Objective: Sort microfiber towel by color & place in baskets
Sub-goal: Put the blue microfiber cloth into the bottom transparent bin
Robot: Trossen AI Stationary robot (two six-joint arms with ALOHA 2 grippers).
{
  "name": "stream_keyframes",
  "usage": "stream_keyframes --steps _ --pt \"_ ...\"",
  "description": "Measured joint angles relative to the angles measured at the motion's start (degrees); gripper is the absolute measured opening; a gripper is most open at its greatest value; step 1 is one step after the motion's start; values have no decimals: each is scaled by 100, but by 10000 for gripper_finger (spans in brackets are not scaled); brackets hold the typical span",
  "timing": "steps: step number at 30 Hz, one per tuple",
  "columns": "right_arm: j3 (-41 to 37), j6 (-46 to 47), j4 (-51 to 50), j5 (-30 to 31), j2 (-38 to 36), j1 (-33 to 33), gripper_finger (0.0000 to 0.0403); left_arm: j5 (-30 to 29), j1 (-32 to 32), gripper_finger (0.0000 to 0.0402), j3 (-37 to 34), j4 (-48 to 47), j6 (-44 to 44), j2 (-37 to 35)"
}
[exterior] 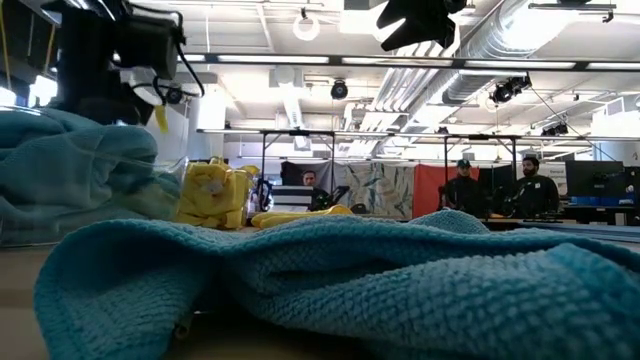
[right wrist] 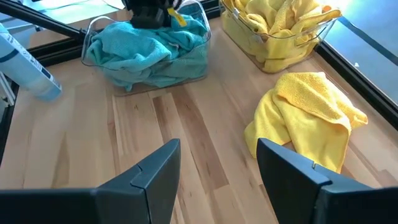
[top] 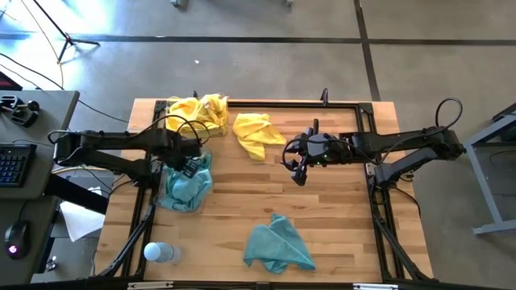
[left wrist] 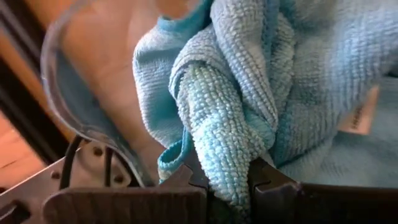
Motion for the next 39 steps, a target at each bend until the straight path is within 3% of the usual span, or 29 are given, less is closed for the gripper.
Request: stream_keyframes --steps 14,24,30,39 --pt "-2 342 -42 144 4 0 206 152 213 28 -347 412 -121 645" --pt "-2 450 -153 142 4 0 206 444 457 112 -334 304 -26 529" --pt "-2 490 -192 140 55 0 206 560 480 150 191 -203 25 429" --pt "-2 546 -239 125 546 1 206 603 463 152 1079 -769 -208 410"
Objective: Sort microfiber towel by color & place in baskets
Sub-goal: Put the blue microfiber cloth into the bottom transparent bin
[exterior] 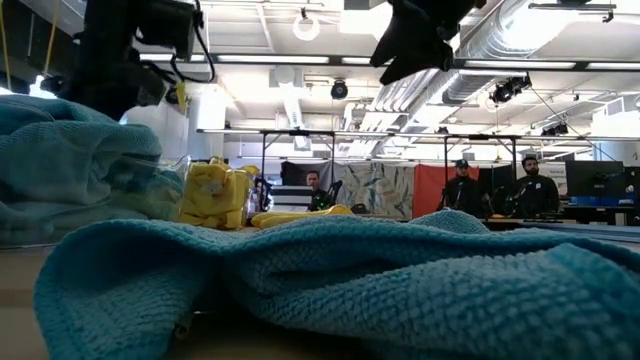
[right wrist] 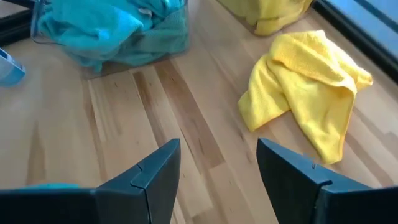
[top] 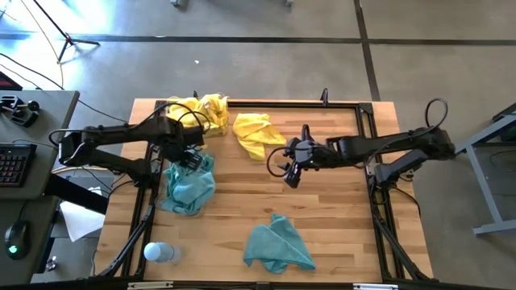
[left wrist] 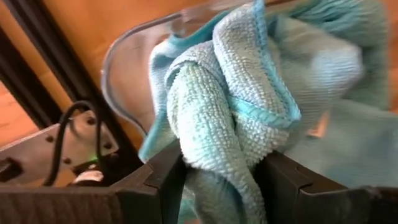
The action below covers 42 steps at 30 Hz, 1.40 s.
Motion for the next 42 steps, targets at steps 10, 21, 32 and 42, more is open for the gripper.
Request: stream_keyframes --steps 10,21,32,42 --pt "0 44 -45 -53 36 -1 206 278 -122 152 515 -23 148 -2" --pt "0 33 -57 -62 36 -1 206 -164 -59 152 508 -132 177 41" --pt "0 135 -61 -59 36 -1 206 342 -100 152 502 -261 -305 50" --pt "0 185 -58 -42 34 -1 206 238 60 152 -514 949 -72 63"
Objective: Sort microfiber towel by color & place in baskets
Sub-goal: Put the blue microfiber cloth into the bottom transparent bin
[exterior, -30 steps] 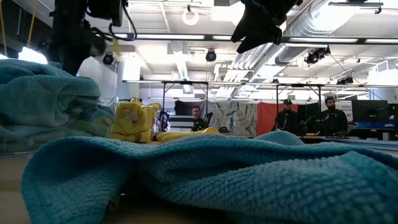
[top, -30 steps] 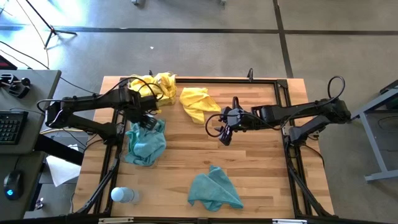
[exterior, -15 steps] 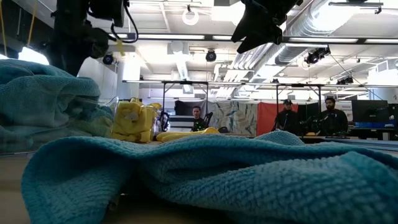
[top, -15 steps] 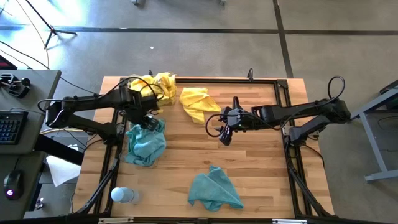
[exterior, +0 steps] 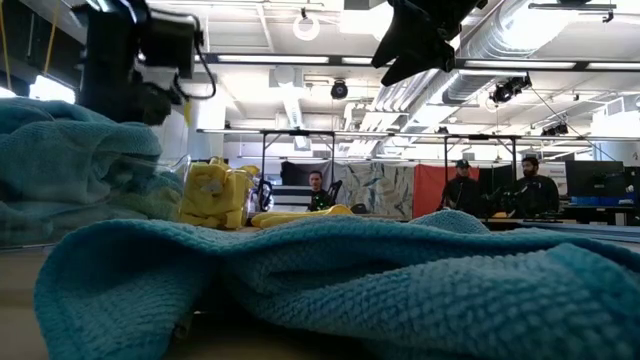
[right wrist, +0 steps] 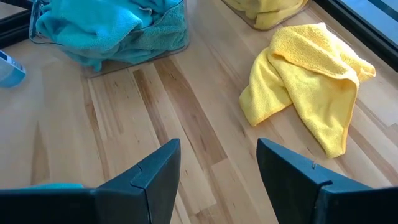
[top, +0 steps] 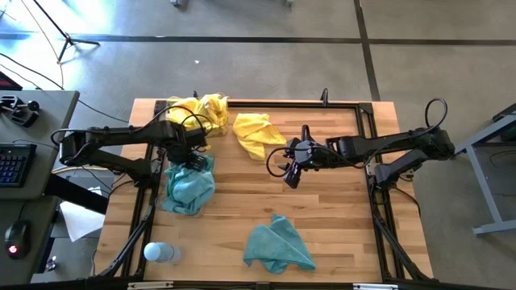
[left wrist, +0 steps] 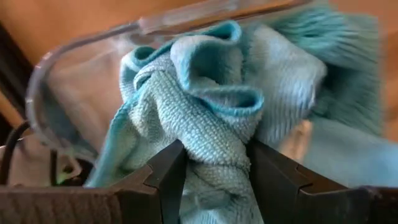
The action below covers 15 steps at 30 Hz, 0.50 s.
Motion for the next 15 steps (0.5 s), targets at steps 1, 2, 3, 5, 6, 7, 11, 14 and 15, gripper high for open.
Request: stream_keyframes --steps 1,2,3,5,6,7,11,14,15 --pt "0 0 1 -1 0 0 206 -3 20 152 -147 127 -62 0" --pt "0 1 1 0 0 0 206 -3 39 152 -285 256 -129 0" --pt "0 1 2 -2 0 0 206 -6 56 152 -412 360 -165 0" --pt "0 1 4 -2 0 0 206 -22 83 152 -661 550 -221 0" --pt "0 1 15 -2 0 0 206 -25 94 152 -781 659 -267 0" --pt "0 1 31 -2 0 0 206 -23 106 152 -892 745 -300 0" --pt "0 1 50 25 0 0 206 21 105 152 -1087 765 -477 -7" --pt "0 1 50 28 0 0 206 34 68 152 -955 590 -596 -43" --pt "0 1 50 33 0 0 206 36 55 152 -862 511 -605 -58"
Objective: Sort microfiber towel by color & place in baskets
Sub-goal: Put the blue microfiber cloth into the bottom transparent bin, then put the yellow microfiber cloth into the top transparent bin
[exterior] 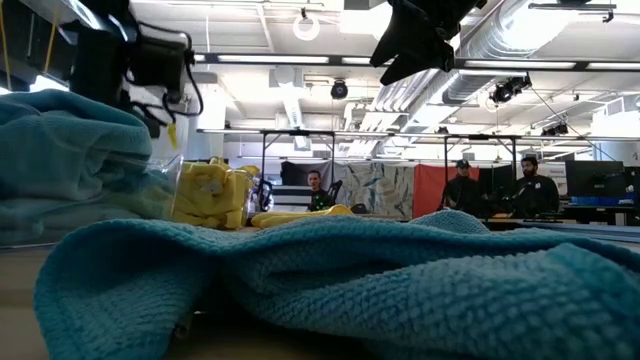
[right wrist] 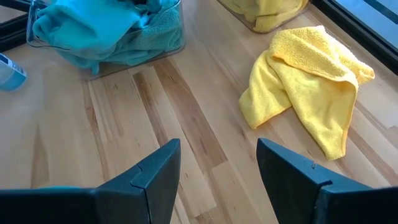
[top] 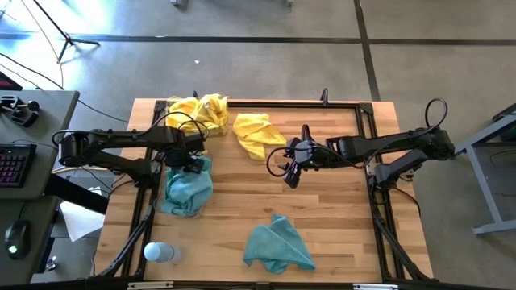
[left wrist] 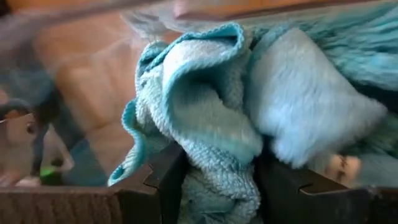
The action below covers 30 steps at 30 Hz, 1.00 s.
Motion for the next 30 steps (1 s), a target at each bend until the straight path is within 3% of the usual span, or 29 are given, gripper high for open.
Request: stream_keyframes --steps 12,24,30 --pt "0 0 -4 13 0 0 206 -374 -37 152 1487 -1791 -153 -71" --pt "0 90 -74 -65 0 0 206 -378 -684 152 2262 -1758 -472 -71" --pt "0 317 -291 -75 -2 0 206 -512 -1416 152 2434 -1020 -68 -71"
